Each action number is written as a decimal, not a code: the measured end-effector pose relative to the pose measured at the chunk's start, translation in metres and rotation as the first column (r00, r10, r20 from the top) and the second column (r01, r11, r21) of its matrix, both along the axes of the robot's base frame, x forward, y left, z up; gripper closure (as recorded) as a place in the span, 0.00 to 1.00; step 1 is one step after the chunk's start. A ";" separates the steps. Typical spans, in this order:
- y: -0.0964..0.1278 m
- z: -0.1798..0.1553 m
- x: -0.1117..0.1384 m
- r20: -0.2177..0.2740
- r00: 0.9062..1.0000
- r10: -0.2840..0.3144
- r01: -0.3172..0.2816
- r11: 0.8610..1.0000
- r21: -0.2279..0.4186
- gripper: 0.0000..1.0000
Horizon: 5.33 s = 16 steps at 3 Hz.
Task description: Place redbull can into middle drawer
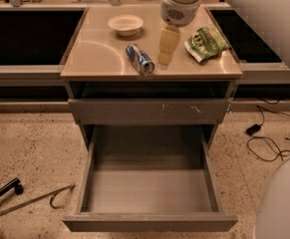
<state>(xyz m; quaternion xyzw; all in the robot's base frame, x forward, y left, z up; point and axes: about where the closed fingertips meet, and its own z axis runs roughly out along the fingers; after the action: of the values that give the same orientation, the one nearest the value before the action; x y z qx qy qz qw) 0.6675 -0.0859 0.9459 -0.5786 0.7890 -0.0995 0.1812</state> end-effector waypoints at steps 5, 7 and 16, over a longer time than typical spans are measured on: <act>0.039 -0.086 0.091 -0.131 0.902 -0.411 0.427 0.807 0.409 0.00; 0.050 -0.096 0.094 -0.154 0.896 -0.416 0.440 0.789 0.428 0.00; 0.073 -0.106 0.024 -0.301 0.937 -0.176 0.309 0.817 0.487 1.00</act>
Offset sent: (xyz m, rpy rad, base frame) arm 0.0364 0.0067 -0.0263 0.2115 -0.0877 -0.2533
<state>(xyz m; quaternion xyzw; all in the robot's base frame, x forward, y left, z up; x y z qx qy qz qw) 0.6918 -0.0124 0.8394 -0.4084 0.8694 0.1694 0.2207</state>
